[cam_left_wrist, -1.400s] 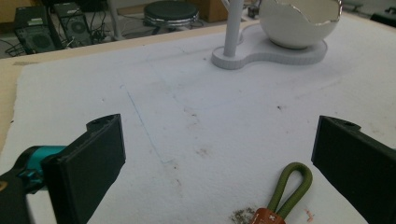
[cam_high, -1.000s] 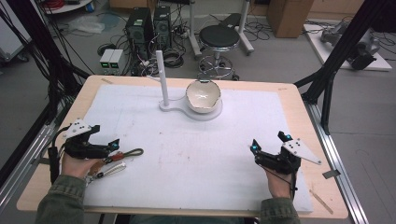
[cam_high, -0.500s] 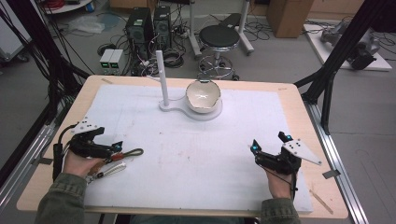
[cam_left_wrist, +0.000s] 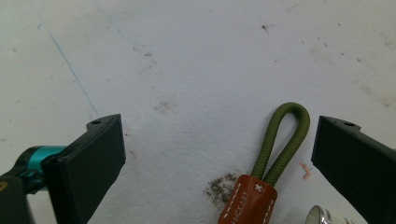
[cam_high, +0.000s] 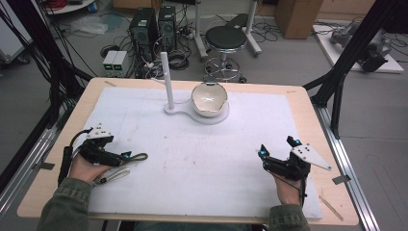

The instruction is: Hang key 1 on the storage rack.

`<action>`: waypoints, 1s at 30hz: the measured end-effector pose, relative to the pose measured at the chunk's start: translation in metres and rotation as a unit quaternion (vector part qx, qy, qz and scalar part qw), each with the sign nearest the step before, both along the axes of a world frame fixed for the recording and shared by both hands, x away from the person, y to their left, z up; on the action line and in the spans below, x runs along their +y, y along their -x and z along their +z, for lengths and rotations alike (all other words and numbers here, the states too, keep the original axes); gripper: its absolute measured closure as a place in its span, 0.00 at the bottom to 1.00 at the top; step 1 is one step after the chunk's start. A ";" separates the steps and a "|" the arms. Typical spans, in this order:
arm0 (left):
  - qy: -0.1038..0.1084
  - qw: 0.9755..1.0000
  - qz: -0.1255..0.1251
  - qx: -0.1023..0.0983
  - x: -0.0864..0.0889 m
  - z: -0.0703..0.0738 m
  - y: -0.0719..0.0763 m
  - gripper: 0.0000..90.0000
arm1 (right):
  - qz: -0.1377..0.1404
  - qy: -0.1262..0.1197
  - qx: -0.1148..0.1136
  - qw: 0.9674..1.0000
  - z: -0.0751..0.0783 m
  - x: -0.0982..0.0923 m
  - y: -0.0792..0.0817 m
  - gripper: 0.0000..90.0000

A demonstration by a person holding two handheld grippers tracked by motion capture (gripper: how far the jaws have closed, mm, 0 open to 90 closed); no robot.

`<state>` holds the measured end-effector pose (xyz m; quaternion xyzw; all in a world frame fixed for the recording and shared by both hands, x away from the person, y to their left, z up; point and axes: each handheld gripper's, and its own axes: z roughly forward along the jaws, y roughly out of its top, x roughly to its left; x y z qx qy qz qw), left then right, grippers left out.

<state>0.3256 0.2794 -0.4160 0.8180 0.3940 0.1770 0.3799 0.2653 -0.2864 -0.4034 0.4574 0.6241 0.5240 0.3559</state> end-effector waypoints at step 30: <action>-0.073 0.991 -0.081 0.075 -0.012 -0.005 -0.001 0.38 | -0.002 0.001 0.001 1.000 0.000 -0.002 0.001 0.00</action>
